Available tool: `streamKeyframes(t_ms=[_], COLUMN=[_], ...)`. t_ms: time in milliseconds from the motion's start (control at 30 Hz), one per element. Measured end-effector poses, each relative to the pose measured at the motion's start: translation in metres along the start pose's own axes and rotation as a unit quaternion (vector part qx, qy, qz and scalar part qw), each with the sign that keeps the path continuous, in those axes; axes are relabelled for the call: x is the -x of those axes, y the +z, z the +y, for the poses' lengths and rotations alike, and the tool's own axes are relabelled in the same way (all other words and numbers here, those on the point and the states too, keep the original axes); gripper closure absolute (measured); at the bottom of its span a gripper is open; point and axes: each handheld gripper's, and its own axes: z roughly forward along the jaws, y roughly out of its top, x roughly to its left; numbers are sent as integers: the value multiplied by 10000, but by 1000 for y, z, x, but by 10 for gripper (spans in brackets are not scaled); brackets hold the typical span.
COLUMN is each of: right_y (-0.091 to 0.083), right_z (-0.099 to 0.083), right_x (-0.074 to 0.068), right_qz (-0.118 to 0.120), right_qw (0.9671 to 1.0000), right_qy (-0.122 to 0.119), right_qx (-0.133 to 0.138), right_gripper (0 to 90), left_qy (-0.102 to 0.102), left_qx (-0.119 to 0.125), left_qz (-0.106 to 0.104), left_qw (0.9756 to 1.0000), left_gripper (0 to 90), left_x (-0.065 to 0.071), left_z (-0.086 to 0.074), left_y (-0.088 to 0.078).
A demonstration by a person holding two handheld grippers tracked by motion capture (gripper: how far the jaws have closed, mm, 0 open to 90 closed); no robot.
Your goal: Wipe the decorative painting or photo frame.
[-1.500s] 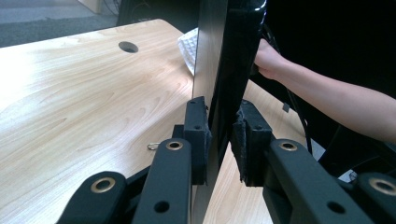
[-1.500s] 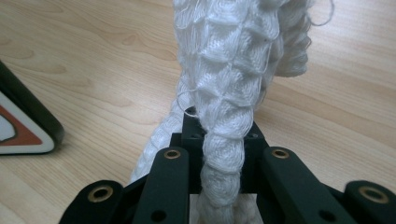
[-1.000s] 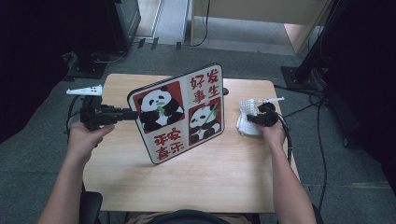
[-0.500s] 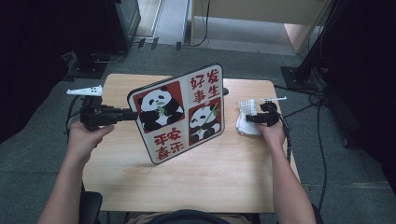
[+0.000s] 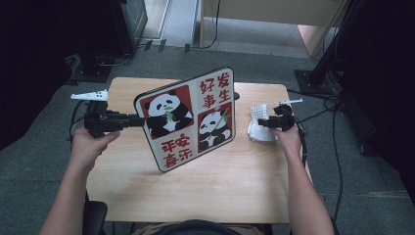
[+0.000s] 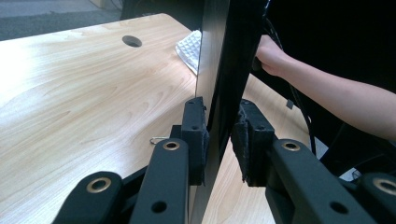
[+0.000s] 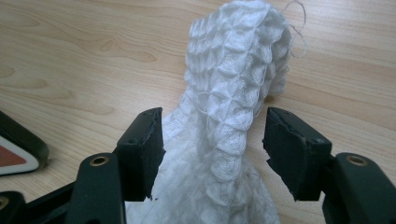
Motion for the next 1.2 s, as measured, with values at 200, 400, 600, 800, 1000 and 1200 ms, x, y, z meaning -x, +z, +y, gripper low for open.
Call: streamKeyframes(t_ms=[200,400,600,800,1000,1200], right_y=[-11,-22,-31,-38,-47,-50], right_z=[2,1,-2,-8,-16,-24], right_x=[-7,-14,-22,-29,-39,-49], right_qz=[-23,-7,27,142,220,376], right_qw=[9999,9997,9994,9988,9977,9970], right_qy=[-112,-240,-345,-437,-623,-653], right_qx=[62,47,80,138,178,177], right_gripper=[383,386,385,381,382,383], left_qy=[4,-8,-11,-25,13,12], left_qx=[-10,-23,-35,-111,-44,26], left_qz=[32,53,77,223,298,378], left_qw=[10000,10000,10000,9997,9995,9993], left_gripper=[746,736,726,681,631,581], left_x=[0,0,1,2,3,1], left_z=[0,0,0,1,-1,-3], left_y=[0,0,0,1,2,2])
